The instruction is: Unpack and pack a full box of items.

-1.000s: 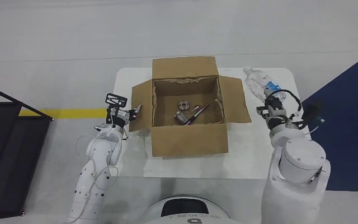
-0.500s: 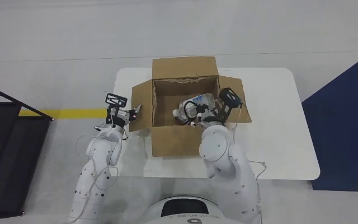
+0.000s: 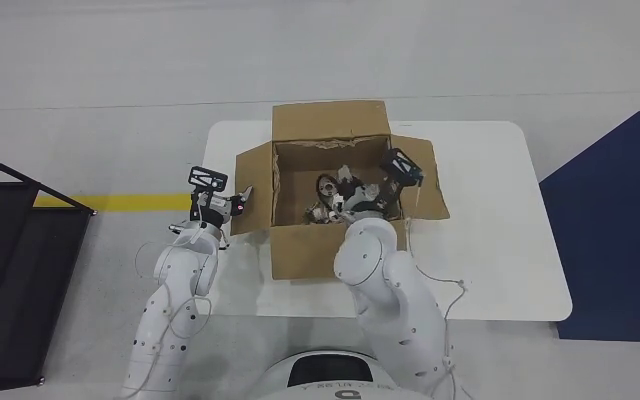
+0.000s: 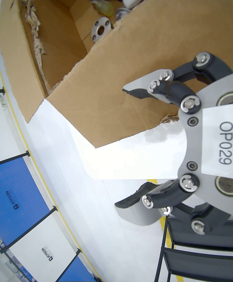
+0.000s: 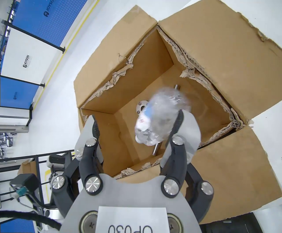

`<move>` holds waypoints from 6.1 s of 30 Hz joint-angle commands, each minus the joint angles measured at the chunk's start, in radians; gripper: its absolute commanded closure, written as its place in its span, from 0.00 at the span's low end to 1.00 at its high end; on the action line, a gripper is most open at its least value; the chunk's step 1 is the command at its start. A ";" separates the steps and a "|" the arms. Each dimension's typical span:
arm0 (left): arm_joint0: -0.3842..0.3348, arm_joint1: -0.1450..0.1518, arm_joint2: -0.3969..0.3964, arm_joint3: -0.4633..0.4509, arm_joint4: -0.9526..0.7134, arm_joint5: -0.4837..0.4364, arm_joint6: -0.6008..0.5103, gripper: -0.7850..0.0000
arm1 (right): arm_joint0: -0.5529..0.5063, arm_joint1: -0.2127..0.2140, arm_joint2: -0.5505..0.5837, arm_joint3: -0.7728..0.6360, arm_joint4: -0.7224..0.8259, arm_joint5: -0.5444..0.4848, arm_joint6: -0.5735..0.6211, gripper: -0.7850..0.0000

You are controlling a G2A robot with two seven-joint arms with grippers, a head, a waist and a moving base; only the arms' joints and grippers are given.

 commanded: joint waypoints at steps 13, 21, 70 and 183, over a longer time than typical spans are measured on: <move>0.000 0.005 -0.083 0.034 -0.072 0.040 0.010 0.00 | 0.008 -0.007 0.205 -0.121 0.161 0.021 -0.063 0.00; 0.006 0.025 -0.183 0.172 0.027 0.065 -0.022 0.00 | 0.050 -0.004 0.462 -0.024 0.329 0.030 -0.092 0.00; -0.165 0.051 0.069 0.026 -0.511 -0.362 -0.325 0.00 | 0.007 0.012 0.791 0.036 0.896 -0.072 -0.213 0.00; -0.017 0.119 -0.110 0.043 -0.660 -0.340 -0.181 0.00 | 0.739 0.096 0.448 1.206 1.777 -0.670 -0.683 0.00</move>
